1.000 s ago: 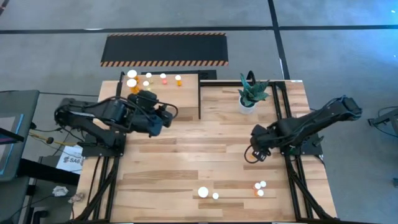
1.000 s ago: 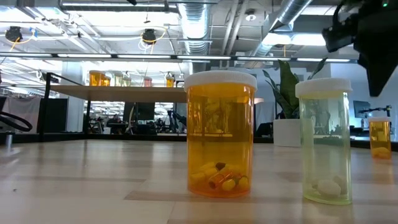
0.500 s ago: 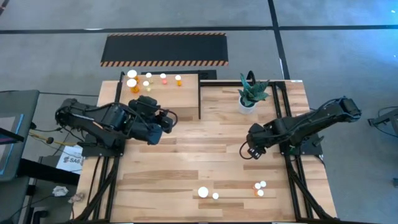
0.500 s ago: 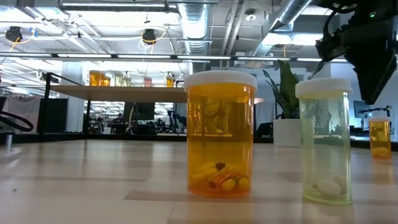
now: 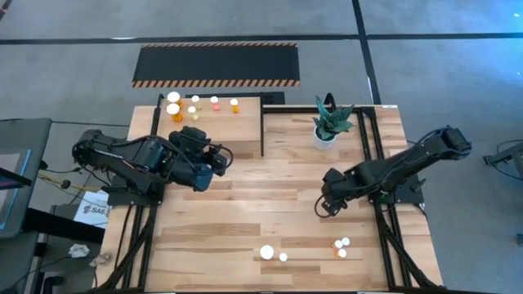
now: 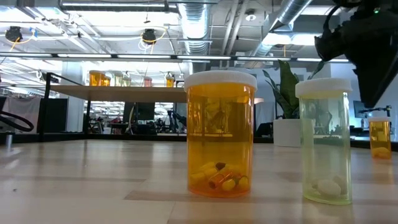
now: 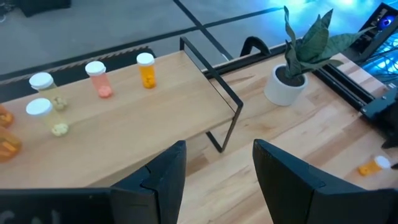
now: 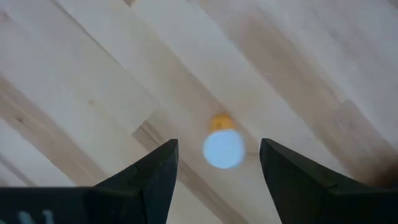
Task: Pick and place medicine bottles onto shelf by color
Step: Move the small orange pill bottle to the center of the table
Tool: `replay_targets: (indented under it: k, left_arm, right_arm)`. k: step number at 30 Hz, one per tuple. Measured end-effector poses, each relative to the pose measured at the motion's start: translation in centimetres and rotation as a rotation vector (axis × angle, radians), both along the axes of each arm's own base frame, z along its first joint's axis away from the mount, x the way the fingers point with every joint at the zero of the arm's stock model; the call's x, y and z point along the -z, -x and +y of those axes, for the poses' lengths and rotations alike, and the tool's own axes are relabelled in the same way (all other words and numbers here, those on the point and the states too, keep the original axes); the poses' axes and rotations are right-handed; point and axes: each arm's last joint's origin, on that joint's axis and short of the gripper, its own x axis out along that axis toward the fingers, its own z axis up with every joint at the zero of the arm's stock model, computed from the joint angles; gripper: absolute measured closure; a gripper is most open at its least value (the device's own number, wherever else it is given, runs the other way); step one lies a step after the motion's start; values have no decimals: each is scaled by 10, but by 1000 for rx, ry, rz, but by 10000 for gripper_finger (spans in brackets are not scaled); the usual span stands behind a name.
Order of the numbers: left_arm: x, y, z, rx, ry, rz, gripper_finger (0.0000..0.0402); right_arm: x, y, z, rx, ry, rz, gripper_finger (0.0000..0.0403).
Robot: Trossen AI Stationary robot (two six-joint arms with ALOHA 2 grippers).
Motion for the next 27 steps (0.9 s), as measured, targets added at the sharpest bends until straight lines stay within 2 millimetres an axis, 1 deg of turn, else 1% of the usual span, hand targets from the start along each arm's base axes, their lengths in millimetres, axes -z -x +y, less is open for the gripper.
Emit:
replay_targets:
  k: [10,16,21,27]
  left_arm:
    - [0,0,0,1,-2,2,228]
    - [0,0,0,4,3,5,228]
    - [0,0,0,6,8,7,228]
    - [0,0,0,7,10,7,228]
  right_arm:
    - [28,-10,11,-67,86,156,152]
    - [41,-16,14,-107,106,207,152]
    - [47,-18,16,-125,110,233,160]
    - [47,-18,16,-131,104,232,186]
